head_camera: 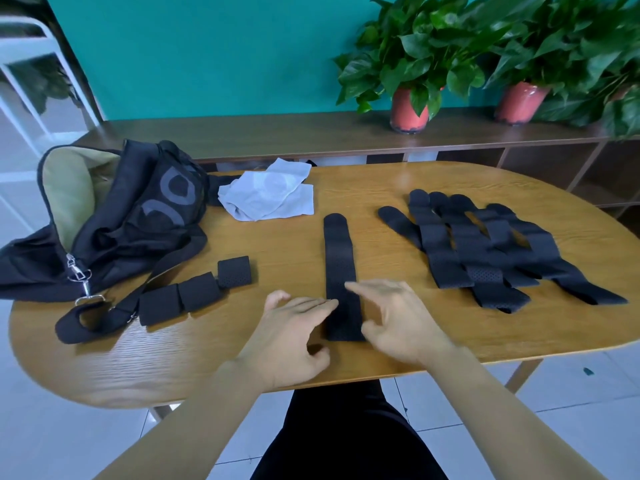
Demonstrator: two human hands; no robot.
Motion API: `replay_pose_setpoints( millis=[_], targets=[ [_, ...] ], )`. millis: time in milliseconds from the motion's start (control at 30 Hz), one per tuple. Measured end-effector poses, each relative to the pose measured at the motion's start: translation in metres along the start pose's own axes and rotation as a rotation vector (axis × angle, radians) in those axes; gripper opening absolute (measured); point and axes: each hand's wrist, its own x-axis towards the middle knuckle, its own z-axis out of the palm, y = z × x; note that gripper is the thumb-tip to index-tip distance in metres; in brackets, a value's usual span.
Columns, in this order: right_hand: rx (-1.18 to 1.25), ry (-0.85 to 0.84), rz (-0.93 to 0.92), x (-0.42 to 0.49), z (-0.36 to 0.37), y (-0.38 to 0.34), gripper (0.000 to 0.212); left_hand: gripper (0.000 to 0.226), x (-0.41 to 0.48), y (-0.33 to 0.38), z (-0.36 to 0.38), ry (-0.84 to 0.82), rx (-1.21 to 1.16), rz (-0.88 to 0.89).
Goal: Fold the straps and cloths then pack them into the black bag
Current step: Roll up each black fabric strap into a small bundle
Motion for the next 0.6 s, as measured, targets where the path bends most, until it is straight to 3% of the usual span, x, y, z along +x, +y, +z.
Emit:
replay_pose_setpoints(
  millis=[167, 433, 600],
  targets=[
    [-0.010, 0.003, -0.030, -0.019, 0.022, 0.001, 0.074, 0.061, 0.008, 0.002, 0.007, 0.016, 0.010, -0.028],
    [0.198, 0.271, 0.220, 0.005, 0.033, 0.004, 0.040, 0.031, 0.032, 0.005, 0.011, 0.127, -0.092, -0.282],
    [0.153, 0.367, 0.275, 0.014, 0.045, -0.004, 0.039, 0.037, 0.041, 0.006, 0.016, 0.122, -0.039, -0.358]
  ],
)
